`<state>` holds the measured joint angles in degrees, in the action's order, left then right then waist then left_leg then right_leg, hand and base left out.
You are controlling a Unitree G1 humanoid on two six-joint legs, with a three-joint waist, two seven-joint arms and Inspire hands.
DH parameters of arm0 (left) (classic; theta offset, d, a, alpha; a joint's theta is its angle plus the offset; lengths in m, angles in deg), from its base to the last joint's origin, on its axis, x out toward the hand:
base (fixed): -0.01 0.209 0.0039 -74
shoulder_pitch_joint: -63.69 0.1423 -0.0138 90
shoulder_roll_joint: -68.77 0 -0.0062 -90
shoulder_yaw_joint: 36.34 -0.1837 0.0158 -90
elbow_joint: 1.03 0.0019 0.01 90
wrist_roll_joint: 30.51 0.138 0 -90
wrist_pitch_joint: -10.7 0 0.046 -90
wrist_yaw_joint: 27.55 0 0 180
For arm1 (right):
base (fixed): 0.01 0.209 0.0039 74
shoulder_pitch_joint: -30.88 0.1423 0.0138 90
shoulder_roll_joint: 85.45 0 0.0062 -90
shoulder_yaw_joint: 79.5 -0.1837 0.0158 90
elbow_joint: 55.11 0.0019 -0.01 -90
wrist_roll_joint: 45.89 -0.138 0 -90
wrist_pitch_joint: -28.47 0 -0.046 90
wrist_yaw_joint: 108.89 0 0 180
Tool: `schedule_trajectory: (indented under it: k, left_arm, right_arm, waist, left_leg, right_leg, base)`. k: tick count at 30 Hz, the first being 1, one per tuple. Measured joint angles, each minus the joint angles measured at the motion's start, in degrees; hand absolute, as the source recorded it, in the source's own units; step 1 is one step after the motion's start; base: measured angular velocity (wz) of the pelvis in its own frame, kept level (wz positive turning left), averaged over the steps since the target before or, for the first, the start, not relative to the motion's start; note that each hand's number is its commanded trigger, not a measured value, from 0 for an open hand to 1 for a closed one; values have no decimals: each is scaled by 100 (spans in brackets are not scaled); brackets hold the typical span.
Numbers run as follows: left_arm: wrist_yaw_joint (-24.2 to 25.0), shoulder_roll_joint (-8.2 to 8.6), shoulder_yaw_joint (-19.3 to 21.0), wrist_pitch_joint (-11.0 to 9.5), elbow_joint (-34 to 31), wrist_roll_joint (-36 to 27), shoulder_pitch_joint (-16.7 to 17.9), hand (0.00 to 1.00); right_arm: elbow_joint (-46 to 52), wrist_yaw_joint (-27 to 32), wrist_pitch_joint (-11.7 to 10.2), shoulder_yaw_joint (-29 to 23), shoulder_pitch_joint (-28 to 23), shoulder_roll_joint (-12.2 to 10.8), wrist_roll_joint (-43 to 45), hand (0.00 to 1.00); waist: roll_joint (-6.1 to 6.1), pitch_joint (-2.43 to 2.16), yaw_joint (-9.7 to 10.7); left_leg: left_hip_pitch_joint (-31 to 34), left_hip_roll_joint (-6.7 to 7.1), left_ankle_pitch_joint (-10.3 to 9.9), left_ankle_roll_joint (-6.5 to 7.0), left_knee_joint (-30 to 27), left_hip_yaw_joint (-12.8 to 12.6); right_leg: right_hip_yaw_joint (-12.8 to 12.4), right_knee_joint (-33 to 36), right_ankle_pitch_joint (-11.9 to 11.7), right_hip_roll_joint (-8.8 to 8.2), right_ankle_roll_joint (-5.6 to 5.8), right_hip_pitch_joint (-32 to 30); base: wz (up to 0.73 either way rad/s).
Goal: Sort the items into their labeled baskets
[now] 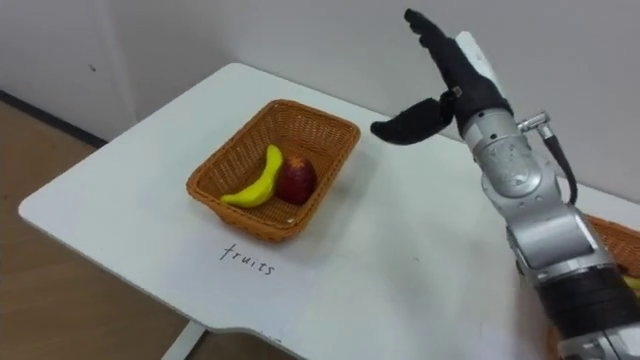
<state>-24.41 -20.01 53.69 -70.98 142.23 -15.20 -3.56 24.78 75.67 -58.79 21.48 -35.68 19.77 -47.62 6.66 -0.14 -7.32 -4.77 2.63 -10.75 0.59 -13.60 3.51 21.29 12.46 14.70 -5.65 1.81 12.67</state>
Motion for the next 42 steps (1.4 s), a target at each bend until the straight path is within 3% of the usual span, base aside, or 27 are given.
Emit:
schedule_trajectory:
  k: [5,10,11,15,23,25,28,31,32,36,42]
  left_arm:
    - [0,11,-1,-11,7,-1,-67,0]
    - [57,11,2,-12,-24,17,-95,0]
    - [114,11,3,-13,-25,44,-143,0]
    - [215,-8,72,-16,-23,45,-222,0]
    - [254,-11,203,-157,-25,-11,-373,0]
    - [247,-15,203,-172,-34,-12,-388,0]
    - [235,-16,203,-179,-37,-5,-424,0]
    - [234,-27,215,-204,-38,-6,-428,0]
    - [234,-30,217,-206,-40,-7,-424,0]
    - [244,-30,216,-240,-39,-7,-409,0]
    - [261,-36,206,-375,-40,-11,-300,0]
  right_arm:
    - [1,305,-25,-243,0,80,2,0]
    - [144,344,-21,-563,-67,96,24,0]
    - [249,347,-22,-688,-72,122,8,0]
    - [408,425,-26,-904,-98,361,12,0]
    - [404,553,-29,-1246,-119,387,6,0]
    - [406,602,-29,-1294,-120,388,-4,0]
    - [409,674,-29,-1521,-120,387,9,0]
    - [410,875,-29,-1855,-123,389,24,0]
    - [410,965,-30,-1972,-125,389,0,0]
    - [410,1095,-31,-2157,-127,389,-9,0]
    - [686,1195,-128,-2603,-573,390,-323,0]
  waist:
    - [-6,-1,84]
    - [-26,-5,338]
    - [-40,-21,397]
    - [-83,-13,449]
    - [-7,2,673]
    - [31,-27,749]
    - [56,-23,884]
    - [47,-20,935]
    - [65,-38,946]
    - [41,-24,1024]
    - [23,-21,1243]
  left_leg:
    - [-71,-70,-5,-7,38,-194]
    - [-86,-115,-23,-28,53,-268]
    - [-72,-119,-23,-28,60,-288]
    - [-101,-152,-23,-28,98,-424]
    - [-225,-221,-37,-43,187,-682]
    - [-199,-260,-49,-54,183,-765]
    - [-175,-303,-55,-67,180,-823]
    - [-193,-341,-70,-88,186,-900]
    - [-206,-363,-76,-97,187,-964]
    - [-239,-426,-106,-139,193,-1125]
    - [-287,-544,-187,-201,177,-1333]
  right_leg:
    - [-174,26,-31,29,-27,-90]
    - [-257,17,-42,67,-41,-116]
    - [-274,31,-44,66,-44,-155]
    - [-400,35,-55,82,-60,-207]
    - [-690,113,-65,128,-77,-284]
    - [-717,112,-92,151,-104,-334]
    - [-723,110,-118,181,-123,-380]
    - [-774,110,-124,208,-133,-408]
    - [-840,112,-132,230,-146,-428]
    - [-1000,111,-154,294,-182,-486]
    - [-1070,106,-181,389,-226,-531]
  base:
    - [-20]
    - [-8]
    - [-12]
    - [-19]
    - [-18]
    - [-16]
    - [-10]
    - [-15]
    - [-24]
    - [-28]
    - [-21]
